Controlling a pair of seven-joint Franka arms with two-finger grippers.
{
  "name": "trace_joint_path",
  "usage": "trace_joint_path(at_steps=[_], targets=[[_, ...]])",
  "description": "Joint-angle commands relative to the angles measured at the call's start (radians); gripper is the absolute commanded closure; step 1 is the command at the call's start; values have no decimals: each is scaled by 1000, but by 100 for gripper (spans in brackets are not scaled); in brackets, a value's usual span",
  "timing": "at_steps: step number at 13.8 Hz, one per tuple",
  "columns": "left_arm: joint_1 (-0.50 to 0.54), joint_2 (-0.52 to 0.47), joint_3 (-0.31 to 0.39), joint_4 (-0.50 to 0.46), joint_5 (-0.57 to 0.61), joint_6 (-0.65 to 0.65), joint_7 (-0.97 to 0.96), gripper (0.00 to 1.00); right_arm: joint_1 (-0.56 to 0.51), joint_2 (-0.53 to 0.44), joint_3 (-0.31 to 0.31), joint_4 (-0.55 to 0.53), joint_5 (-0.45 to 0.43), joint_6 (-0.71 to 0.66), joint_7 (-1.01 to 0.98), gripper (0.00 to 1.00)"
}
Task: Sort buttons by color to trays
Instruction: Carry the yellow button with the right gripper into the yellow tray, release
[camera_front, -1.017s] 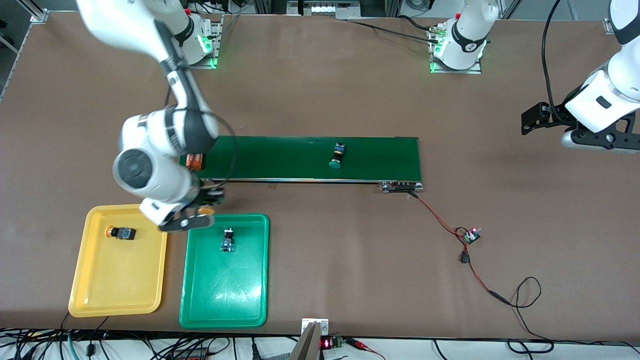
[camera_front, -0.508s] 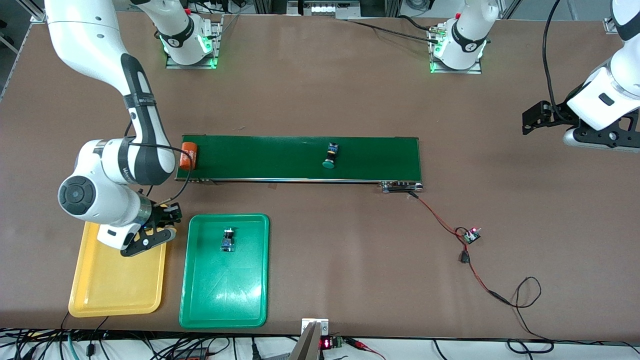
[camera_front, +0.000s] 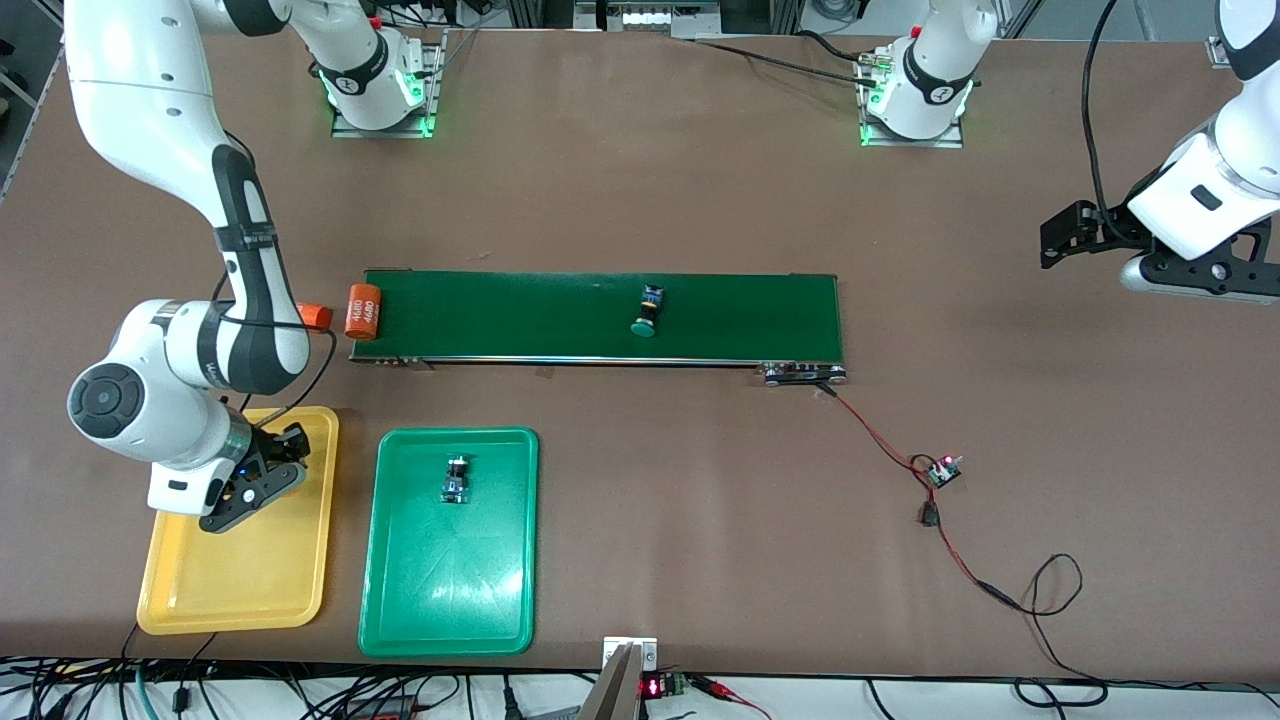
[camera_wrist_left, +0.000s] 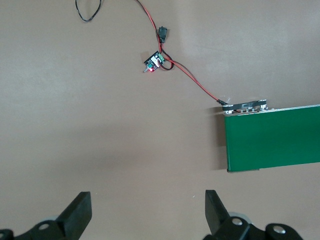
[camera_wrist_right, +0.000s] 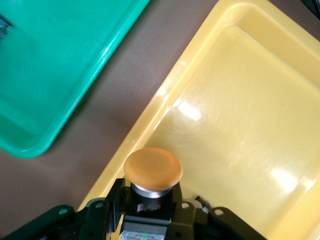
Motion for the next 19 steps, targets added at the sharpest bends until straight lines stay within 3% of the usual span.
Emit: trace_joint_path(at_steps=[1,6,7,8,10,13,19], targets=[[3,0,-8,19,17,-22,16,0,-9,48,16,23,-12,75,-32,100],[3,0,-8,19,15,-22,7,0,-30,91,21,-5,-5,179,-166,98],[3,0,-7,19,15,-22,9,0,-33,91,21,-8,-3,180,-173,73],[3,0,-7,19,15,-22,9,0,-33,88,23,-8,3,175,-162,1],[3,0,-8,19,15,-22,7,0,-24,76,26,-8,12,155,-159,0],[3,0,-8,19,15,-31,7,0,-18,24,24,0,95,-13,-84,0],[3,0,-7,19,15,-32,7,0,48,-100,26,0,97,-221,176,0]])
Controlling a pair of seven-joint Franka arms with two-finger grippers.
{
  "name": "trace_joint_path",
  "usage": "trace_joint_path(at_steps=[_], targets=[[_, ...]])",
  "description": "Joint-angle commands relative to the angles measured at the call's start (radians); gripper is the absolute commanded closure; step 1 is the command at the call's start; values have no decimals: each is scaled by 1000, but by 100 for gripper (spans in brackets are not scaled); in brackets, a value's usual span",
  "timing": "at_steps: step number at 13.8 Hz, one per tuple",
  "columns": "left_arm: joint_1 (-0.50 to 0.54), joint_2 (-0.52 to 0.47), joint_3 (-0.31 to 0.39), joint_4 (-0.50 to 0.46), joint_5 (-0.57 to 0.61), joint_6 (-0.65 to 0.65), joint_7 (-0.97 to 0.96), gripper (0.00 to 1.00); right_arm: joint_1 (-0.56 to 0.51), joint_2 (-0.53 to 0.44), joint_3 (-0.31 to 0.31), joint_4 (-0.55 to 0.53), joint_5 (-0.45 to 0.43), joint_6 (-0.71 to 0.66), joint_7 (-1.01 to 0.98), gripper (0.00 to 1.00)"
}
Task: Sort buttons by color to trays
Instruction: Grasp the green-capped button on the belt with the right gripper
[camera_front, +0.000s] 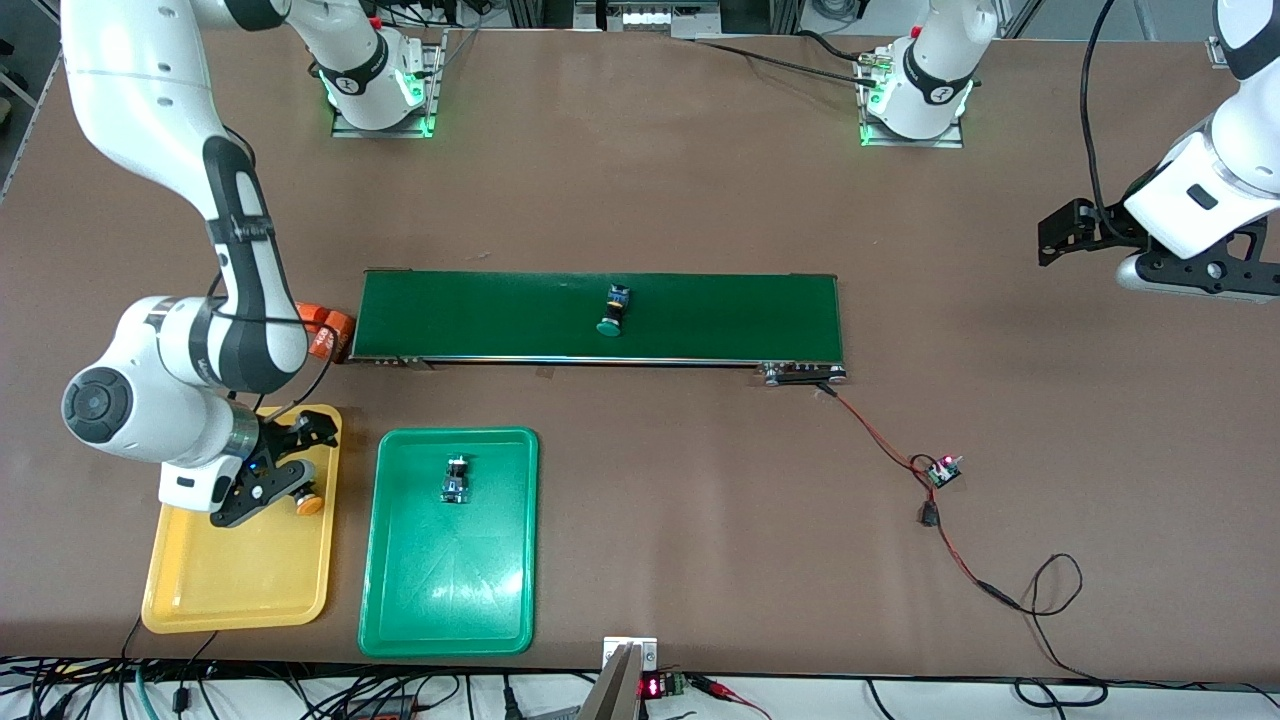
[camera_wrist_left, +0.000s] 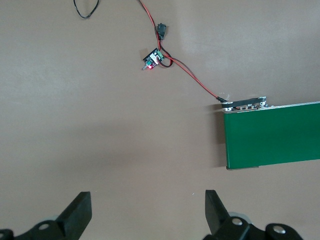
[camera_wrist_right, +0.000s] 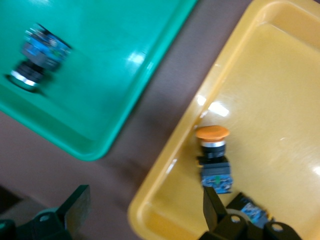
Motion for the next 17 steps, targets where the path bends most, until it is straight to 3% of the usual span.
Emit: trace_joint_path(at_steps=[1,5,10,17], targets=[[3,0,-4,18,15,-21,7,0,50,-58,2,-16,10,-93,149,0],[3,0,-6,18,15,-22,7,0,172,-104,2,-22,10,-205,444,0],[3,0,-6,18,15,-22,7,0,396,-114,0,-25,7,-235,889,0],[3,0,-6,18,15,-22,7,0,556,-118,0,-131,10,-215,1156,0]])
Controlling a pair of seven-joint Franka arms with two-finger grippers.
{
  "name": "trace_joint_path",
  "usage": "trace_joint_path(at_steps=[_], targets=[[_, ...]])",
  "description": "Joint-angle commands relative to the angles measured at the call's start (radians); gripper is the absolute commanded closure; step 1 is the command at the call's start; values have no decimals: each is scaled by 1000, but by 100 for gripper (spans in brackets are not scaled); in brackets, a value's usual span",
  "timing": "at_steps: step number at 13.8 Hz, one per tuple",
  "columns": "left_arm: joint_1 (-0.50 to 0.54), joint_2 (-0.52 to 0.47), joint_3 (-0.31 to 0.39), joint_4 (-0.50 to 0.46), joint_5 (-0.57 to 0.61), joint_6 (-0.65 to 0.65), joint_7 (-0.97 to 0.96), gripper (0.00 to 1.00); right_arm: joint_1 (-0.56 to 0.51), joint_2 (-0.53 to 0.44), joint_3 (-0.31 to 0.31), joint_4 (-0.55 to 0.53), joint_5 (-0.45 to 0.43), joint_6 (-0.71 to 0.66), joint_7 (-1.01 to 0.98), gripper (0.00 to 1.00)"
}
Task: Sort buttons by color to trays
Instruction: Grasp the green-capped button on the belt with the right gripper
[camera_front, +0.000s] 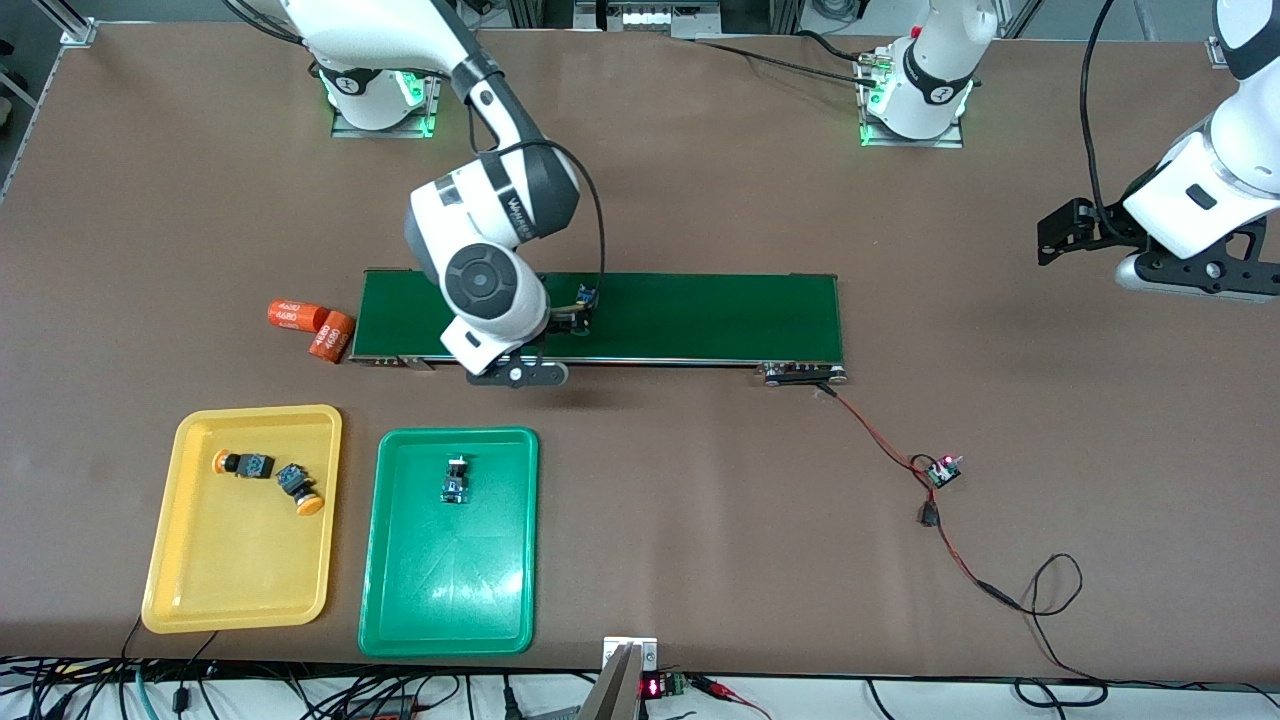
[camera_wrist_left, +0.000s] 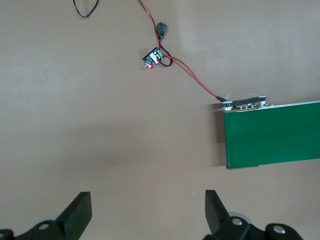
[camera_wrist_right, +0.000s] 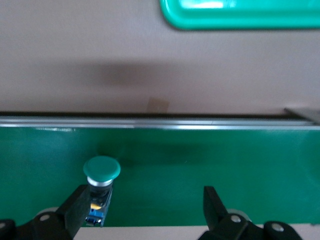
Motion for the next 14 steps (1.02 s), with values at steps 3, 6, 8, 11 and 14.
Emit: trace_joint_path(at_steps=[3,6,8,11,14], targets=[[2,0,-5,18,15,-20,8,0,58,-27,-11,-78,8,46,122,0],[2,0,-5,18,15,-20,8,0,64,-24,-9,-99,8,86,124,0],[2,0,-3,18,15,-20,8,0,72,-26,-9,-142,8,135,122,0],[2,0,-5,18,15,-20,8,0,95,-27,-9,-194,8,202,124,6],[2,0,-5,18,15,-20,8,0,84,-42,-9,-193,30,187,122,78]])
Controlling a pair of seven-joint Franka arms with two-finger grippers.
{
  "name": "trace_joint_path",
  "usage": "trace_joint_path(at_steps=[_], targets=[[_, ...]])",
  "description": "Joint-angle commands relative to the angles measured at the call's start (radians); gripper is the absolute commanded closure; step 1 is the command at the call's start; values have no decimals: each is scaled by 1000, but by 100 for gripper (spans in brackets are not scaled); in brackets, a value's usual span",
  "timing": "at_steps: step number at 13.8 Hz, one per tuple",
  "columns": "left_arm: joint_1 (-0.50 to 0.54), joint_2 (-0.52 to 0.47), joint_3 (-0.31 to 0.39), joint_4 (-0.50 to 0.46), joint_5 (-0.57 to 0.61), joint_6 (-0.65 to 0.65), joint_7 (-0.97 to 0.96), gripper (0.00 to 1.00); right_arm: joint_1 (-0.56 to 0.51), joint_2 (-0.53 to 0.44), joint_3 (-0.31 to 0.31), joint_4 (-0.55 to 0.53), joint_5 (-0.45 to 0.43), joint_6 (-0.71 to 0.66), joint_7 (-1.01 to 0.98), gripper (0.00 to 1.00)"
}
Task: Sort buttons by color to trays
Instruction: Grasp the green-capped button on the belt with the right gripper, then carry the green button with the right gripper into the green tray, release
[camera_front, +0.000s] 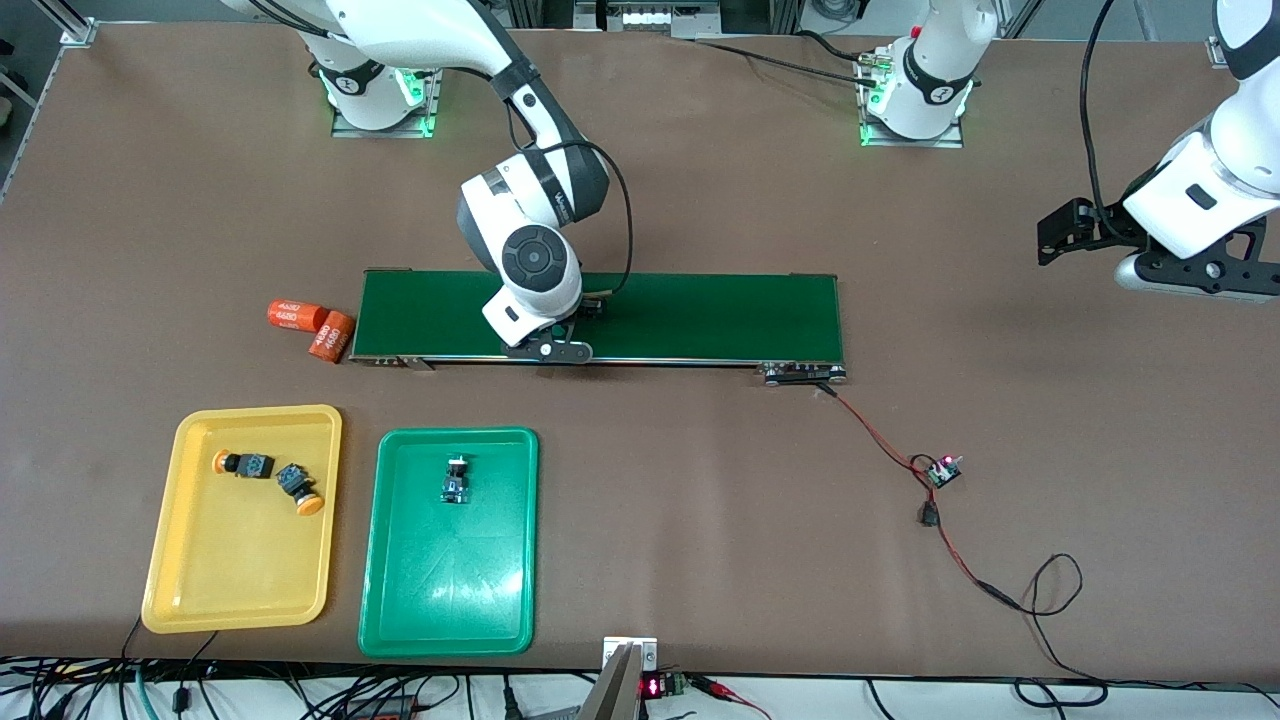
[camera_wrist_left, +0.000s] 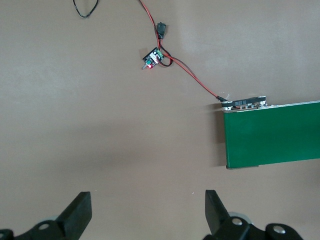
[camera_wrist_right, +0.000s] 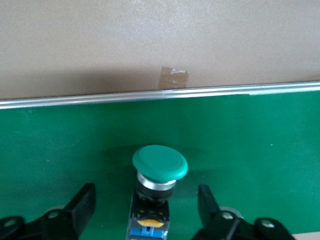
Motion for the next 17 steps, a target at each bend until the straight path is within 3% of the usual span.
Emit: trace_joint_path(at_steps=[1,5,10,15,17], targets=[[2,0,-5,18,15,-20,8,0,0,-47,-10,-28,33,-4,6,82],[2,0,-5,18,15,-20,8,0,0,-48,-13,-19,33,-23,-7,97],[2,0,-5,18,15,-20,8,0,-5,-50,-15,-2,31,-23,-26,98],[2,0,-8,18,15,-20,8,0,-172,-62,-30,217,19,-197,-155,100],[2,0,-9,18,15,-18,8,0,-225,-42,-30,245,18,-189,-238,100]])
